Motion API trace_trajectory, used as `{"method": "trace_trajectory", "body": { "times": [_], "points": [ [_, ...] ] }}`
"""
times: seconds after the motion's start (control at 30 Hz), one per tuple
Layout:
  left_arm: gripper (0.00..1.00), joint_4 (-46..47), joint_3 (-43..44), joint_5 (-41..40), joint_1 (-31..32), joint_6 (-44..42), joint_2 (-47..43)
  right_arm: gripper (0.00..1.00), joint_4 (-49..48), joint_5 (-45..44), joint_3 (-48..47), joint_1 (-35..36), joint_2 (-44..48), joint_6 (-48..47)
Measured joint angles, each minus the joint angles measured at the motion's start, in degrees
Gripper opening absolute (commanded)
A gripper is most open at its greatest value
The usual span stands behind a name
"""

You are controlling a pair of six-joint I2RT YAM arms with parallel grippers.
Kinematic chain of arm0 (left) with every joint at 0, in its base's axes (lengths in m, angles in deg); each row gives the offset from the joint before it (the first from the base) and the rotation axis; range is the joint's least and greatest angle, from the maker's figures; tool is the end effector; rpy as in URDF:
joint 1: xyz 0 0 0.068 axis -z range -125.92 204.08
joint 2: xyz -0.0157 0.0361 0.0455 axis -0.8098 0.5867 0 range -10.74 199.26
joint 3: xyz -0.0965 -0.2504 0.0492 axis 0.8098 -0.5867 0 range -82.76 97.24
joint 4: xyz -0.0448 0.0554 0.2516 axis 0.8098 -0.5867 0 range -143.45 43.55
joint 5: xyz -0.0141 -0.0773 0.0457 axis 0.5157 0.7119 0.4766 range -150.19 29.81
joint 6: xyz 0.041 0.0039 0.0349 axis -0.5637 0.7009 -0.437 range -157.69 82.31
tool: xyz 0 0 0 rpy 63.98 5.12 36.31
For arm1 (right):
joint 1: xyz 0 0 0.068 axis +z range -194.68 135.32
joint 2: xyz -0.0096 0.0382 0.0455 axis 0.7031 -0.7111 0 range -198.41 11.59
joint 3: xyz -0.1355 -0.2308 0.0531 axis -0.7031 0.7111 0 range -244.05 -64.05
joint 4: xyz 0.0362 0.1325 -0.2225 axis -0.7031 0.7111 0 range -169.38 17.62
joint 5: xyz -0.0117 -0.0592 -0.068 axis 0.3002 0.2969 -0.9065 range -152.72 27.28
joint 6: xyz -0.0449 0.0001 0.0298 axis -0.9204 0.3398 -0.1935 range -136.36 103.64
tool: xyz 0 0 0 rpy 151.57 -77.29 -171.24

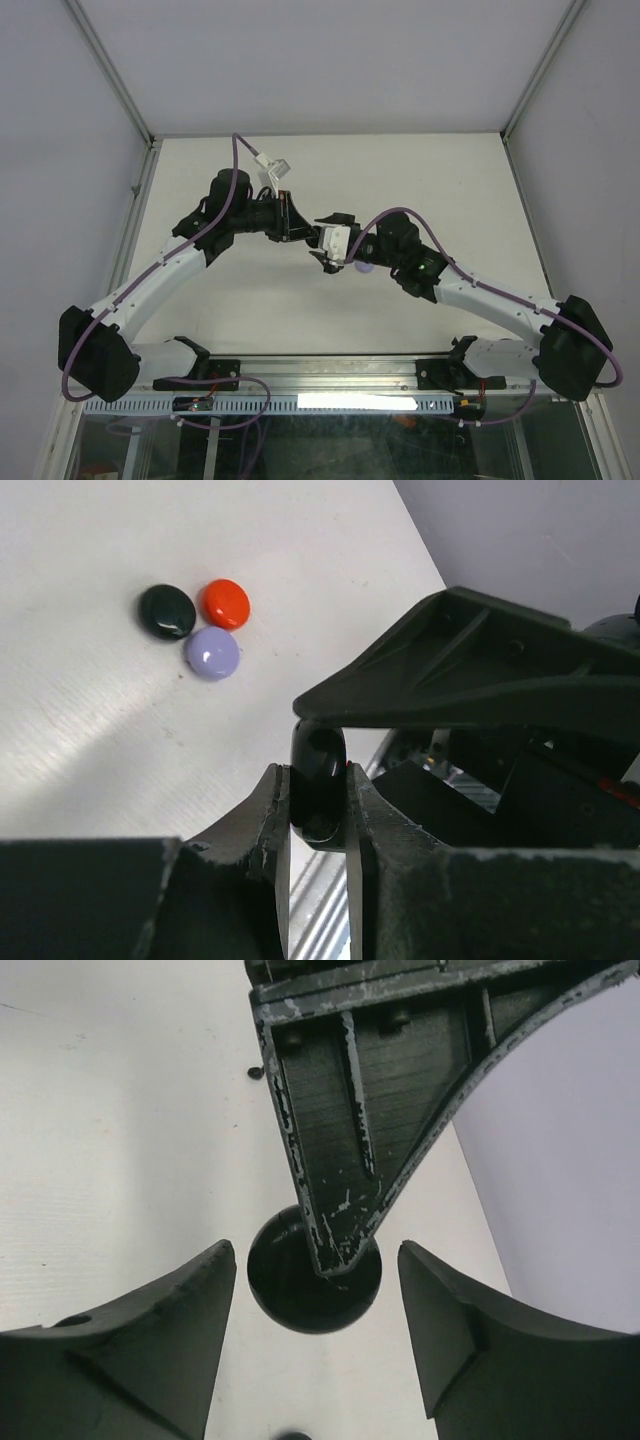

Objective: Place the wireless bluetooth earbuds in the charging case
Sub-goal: Pick up the charging case at the center of the board.

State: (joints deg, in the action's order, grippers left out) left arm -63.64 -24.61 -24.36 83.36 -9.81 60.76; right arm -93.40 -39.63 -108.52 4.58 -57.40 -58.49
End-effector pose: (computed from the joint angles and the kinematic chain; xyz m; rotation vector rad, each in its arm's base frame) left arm 0.2315 -0.1537 0.3134 0.4347 2.2030 -1.2303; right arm 0.1710 0.2199 0.2935 -1.4477 1.0011 0.4434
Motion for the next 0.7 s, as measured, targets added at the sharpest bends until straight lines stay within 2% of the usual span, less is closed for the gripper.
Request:
{"method": "trace_trajectory", "body": {
  "times": [0.27,0.5,0.7],
  "points": [
    [0.00,-1.62,0.26,-4.39,0.00,-9.46,-4.81,0.74,1.73,2.73,0.00,-3.39,3.87,6.05],
    [0.00,-2.49,2.19,-4.15,-0.02,-19.30,-6.75,0.71,1.66,13.92,-0.22,-9.49,4.70,20.02],
    [0.00,-2.99,3.02,1.16,0.00,-26.38,-7.08,0.68,-6.75,20.76,-0.20,-12.28,3.52,34.34]
  ]
}}
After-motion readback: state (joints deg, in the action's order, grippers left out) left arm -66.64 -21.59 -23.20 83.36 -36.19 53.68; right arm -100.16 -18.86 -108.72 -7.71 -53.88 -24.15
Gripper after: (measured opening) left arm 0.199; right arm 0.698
